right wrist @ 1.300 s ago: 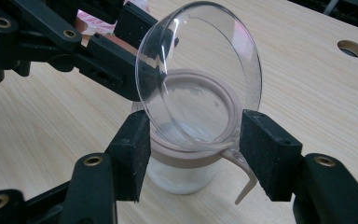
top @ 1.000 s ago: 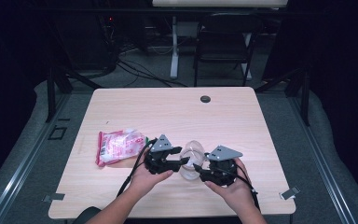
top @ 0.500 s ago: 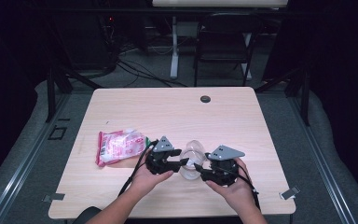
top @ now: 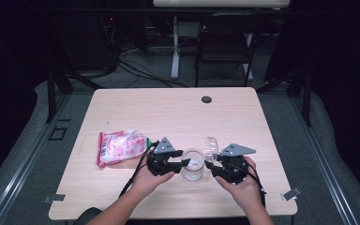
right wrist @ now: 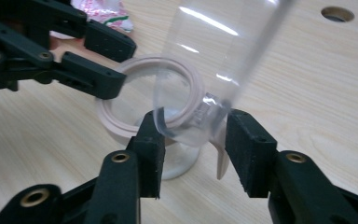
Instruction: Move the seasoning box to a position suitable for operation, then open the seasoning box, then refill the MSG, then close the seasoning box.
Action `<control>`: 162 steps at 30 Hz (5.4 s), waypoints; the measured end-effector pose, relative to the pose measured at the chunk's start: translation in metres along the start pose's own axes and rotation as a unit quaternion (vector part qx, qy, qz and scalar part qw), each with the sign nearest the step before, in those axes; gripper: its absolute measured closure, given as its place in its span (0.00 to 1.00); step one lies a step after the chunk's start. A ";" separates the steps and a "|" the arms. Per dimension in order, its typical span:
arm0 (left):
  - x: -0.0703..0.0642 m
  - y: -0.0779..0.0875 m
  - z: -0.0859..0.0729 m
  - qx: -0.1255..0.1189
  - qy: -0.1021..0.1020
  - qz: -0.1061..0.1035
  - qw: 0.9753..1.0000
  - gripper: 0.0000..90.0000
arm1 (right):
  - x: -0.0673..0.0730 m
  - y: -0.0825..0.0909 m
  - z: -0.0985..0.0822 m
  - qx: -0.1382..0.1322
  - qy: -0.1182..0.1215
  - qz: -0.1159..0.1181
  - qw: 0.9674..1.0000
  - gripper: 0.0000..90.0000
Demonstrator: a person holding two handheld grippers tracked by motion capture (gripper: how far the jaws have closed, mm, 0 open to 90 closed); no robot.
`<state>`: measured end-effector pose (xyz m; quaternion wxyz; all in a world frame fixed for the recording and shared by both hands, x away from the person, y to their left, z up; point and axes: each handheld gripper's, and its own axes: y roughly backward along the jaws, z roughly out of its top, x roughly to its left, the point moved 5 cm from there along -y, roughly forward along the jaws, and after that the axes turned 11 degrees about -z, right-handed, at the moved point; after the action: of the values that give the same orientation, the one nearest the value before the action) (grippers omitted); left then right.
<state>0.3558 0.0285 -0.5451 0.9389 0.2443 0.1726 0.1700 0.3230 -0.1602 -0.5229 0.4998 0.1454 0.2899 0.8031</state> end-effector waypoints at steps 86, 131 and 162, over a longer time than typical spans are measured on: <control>0.081 0.122 -0.035 -0.073 0.095 0.170 0.978 0.60 | -0.042 -0.037 0.023 -0.024 -0.068 0.012 0.997 0.77; 0.092 0.062 -0.075 0.134 -0.046 0.284 0.948 0.39 | -0.053 -0.022 0.021 -0.050 -0.065 -0.023 0.996 0.60; 0.125 0.068 -0.074 0.113 -0.042 0.330 0.936 0.91 | -0.063 -0.009 0.009 -0.058 -0.081 -0.044 0.994 0.60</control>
<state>0.4196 0.1644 -0.6007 0.8029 0.3987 0.0607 0.4390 0.3630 -0.2101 -0.5177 0.5644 0.1678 0.2077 0.7812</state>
